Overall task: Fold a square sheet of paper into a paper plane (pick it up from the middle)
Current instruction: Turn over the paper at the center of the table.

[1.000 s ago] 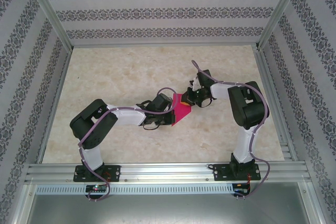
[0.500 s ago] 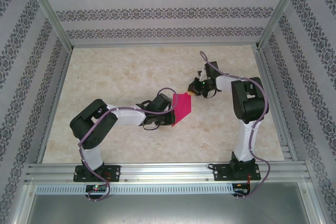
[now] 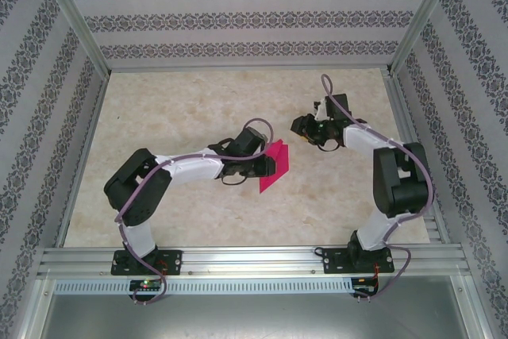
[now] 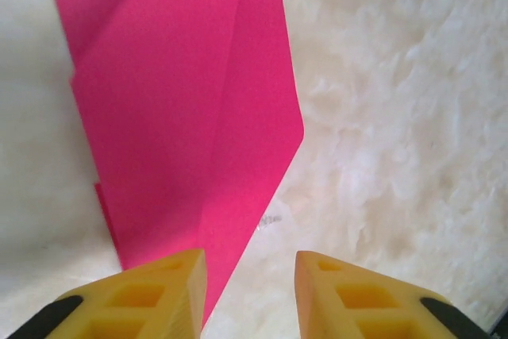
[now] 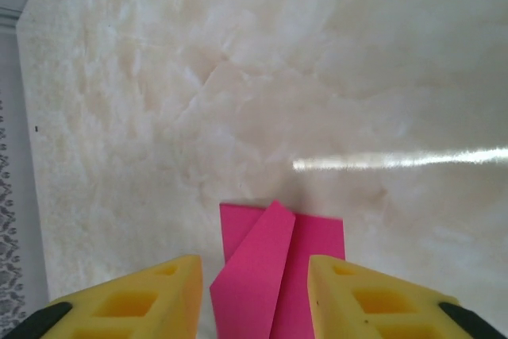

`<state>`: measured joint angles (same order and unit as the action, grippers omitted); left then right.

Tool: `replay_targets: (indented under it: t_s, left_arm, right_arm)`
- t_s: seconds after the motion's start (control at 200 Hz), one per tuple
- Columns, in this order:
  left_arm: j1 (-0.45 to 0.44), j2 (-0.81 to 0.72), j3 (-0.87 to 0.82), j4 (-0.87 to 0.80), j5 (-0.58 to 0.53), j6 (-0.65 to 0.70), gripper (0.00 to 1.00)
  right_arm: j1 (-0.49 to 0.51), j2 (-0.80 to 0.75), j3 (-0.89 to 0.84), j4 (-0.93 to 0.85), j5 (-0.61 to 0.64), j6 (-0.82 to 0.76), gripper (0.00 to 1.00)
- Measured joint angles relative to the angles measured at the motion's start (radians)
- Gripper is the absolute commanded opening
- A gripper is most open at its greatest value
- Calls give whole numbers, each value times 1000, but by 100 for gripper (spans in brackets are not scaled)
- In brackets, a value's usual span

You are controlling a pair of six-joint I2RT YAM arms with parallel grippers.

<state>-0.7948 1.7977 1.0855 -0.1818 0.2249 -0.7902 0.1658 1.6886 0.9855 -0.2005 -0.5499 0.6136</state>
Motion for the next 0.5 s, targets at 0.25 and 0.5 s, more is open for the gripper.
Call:
replay_targets:
  t_s: [0.25,0.5]
  left_arm:
    - [87,-77,-51,19,-51,-32,48]
    - [138,-80,-147,44,-47,-74,62]
  right_arm:
    - [113,-14,-115,9,5,64,43]
    - [201,53,-119,53,-1,104,38]
